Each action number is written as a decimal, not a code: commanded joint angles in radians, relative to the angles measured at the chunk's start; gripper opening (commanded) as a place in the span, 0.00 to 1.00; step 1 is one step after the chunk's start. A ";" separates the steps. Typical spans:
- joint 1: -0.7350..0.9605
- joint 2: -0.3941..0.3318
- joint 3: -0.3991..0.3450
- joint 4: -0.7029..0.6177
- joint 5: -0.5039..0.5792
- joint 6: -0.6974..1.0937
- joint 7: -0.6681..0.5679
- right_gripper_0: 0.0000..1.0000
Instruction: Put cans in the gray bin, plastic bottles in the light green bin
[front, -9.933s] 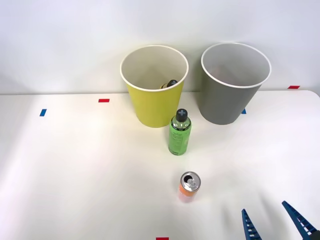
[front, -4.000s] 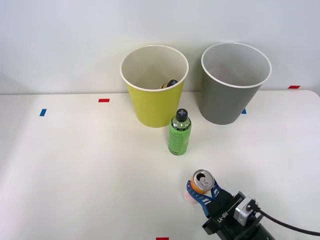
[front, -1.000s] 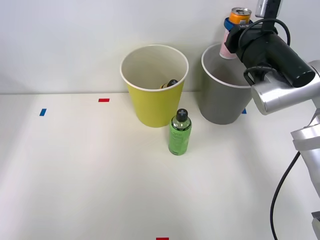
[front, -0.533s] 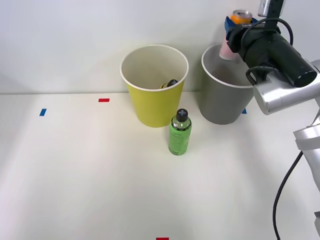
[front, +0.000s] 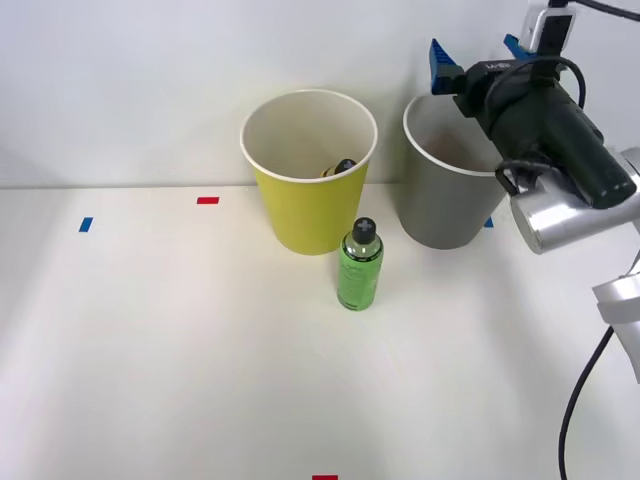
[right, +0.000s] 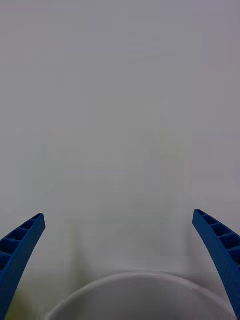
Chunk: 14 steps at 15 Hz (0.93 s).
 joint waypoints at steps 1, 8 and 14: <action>0.144 -0.001 0.000 -0.056 -0.008 -0.173 -0.003 1.00; 0.505 -0.017 -0.034 -0.436 -0.030 -0.176 -0.023 1.00; 0.825 -0.031 -0.079 -0.614 -0.041 -0.204 -0.045 1.00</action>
